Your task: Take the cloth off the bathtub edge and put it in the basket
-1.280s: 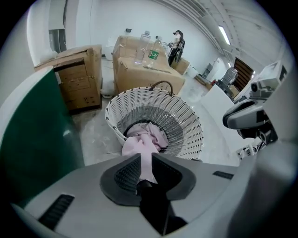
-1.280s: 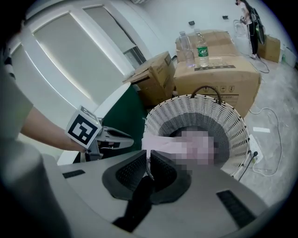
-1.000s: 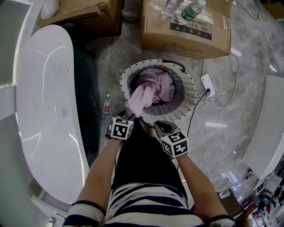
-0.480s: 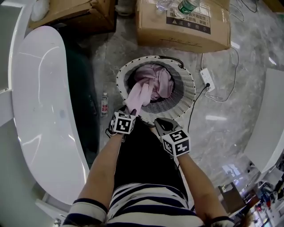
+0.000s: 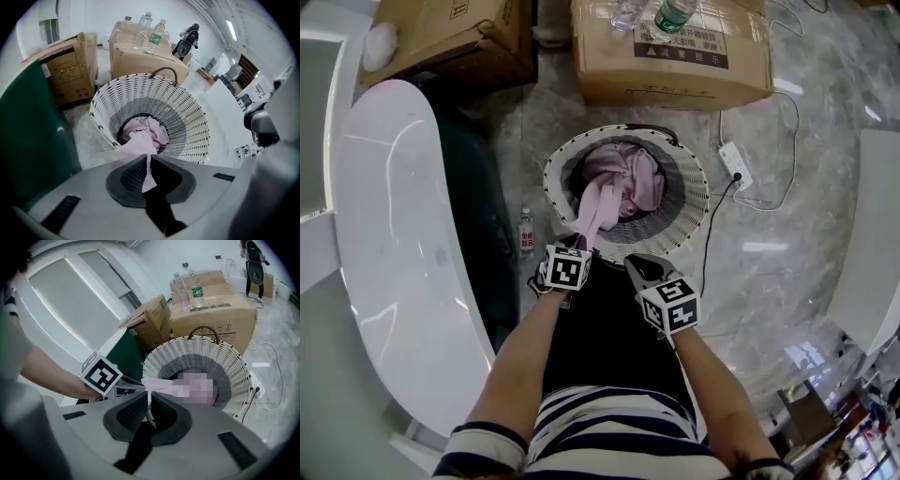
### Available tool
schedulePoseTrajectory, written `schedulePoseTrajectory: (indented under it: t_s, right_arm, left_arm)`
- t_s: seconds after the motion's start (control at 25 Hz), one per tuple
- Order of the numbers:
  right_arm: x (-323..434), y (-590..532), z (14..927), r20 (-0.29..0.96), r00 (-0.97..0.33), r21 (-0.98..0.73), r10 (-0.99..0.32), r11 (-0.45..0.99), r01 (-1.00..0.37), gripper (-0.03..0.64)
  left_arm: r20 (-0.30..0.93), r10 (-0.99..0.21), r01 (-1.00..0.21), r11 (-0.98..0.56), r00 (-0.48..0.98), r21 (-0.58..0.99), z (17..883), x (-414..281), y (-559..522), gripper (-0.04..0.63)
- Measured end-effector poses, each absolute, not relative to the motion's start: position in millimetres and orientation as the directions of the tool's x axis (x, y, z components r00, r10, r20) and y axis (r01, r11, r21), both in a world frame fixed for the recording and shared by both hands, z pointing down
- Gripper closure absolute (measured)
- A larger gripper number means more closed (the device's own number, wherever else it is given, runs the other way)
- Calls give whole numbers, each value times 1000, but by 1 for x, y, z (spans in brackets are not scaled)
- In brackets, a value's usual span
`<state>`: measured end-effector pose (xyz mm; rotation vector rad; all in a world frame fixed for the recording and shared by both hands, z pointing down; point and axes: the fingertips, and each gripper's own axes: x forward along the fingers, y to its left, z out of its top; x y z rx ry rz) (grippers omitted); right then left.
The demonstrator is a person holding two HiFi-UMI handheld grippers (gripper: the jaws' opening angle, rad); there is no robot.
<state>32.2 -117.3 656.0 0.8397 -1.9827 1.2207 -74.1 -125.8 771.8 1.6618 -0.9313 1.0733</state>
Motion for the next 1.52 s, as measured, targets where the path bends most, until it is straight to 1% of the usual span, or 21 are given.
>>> schedulePoseTrajectory:
  t_s: [0.2,0.52,0.72,0.88,1.04,1.2,1.52]
  right_arm:
    - [39,-119,650,788,-575,-497,-219,325,-805,574]
    - [56,-122,640,776,-556,-502,-299,241,-831,574]
    - [69,-126,634,769,-529,-499,-359,181,-848,574]
    - [79,-128,629,765,-508,-496,-396,142,-857,574]
    - [85,-131,627,762,-491,-490,-421,120,-863,574]
    - [89,-134,625,758,-486,-493,-435,107,-864,574]
    - [87,-130,622,758,-491,-492,-429,118,-863,574]
  left_arm:
    - [916,-139,-885,-347,376,311,746,-58,-143,561]
    - [846,-194,-815,-439,497,378,684,-12,-168,568]
    - [774,-235,-747,-524,588,409,637,24,-186,569]
    - [729,-248,-684,-616,638,390,607,47,-193,571]
    - [761,-219,-663,-667,611,340,620,43,-193,569]
    - [808,-180,-685,-650,561,331,643,29,-194,569]
    - [816,-197,-697,-647,544,309,643,21,-197,569]
